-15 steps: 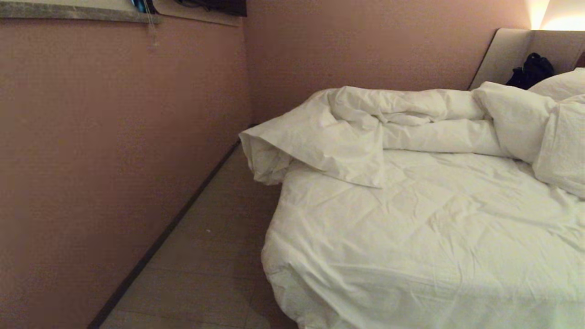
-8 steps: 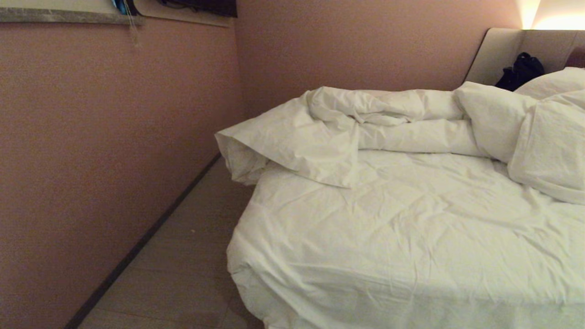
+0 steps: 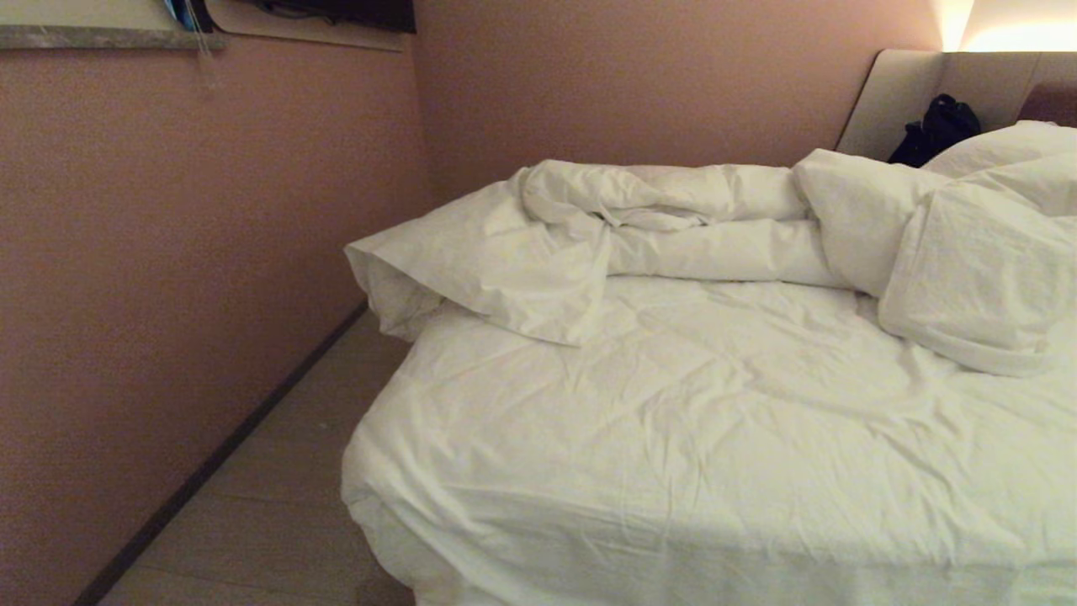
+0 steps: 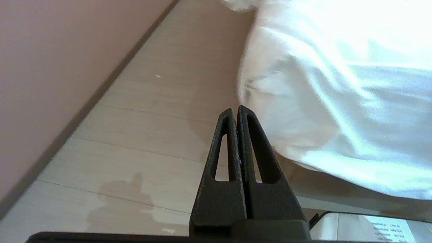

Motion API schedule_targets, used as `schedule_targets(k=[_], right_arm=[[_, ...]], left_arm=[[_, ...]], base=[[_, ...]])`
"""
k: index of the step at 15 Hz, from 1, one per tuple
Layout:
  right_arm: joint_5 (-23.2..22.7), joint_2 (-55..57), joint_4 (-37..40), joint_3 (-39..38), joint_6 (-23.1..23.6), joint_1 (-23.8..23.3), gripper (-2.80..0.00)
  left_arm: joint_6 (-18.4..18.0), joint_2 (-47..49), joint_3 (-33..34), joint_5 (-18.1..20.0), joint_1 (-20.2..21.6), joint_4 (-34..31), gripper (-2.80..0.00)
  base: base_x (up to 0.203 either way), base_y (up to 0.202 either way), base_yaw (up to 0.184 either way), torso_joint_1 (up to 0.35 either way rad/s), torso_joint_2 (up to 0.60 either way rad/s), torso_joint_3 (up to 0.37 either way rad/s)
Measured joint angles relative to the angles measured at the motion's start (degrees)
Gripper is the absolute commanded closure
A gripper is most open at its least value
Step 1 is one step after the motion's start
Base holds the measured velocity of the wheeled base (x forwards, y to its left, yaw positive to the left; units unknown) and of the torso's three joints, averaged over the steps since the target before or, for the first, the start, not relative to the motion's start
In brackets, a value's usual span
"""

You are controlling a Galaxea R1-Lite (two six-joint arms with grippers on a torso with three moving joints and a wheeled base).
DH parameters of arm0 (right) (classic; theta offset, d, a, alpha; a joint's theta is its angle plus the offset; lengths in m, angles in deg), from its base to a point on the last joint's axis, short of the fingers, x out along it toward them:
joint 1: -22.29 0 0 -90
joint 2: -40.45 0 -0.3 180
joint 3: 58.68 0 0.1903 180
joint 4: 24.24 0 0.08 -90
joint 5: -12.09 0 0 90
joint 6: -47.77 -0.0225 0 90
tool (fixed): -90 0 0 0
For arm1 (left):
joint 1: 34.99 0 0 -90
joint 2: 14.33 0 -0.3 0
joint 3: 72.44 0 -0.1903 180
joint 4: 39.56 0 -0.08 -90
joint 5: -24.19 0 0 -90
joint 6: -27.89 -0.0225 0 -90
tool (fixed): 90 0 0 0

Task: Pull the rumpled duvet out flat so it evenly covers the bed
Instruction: Hold the folded corner of the quilt

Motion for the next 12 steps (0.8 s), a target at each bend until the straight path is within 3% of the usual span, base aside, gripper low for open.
schedule_targets(k=[12], right_arm=[[0.01,0.00,0.03,0.00,0.14,0.00,0.00]], left_arm=[[-0.07,0.00,0.01,0.02,0.00,-0.07,0.00]], base=[[0.000,-0.195,0.000,0.002,0.00,0.004]])
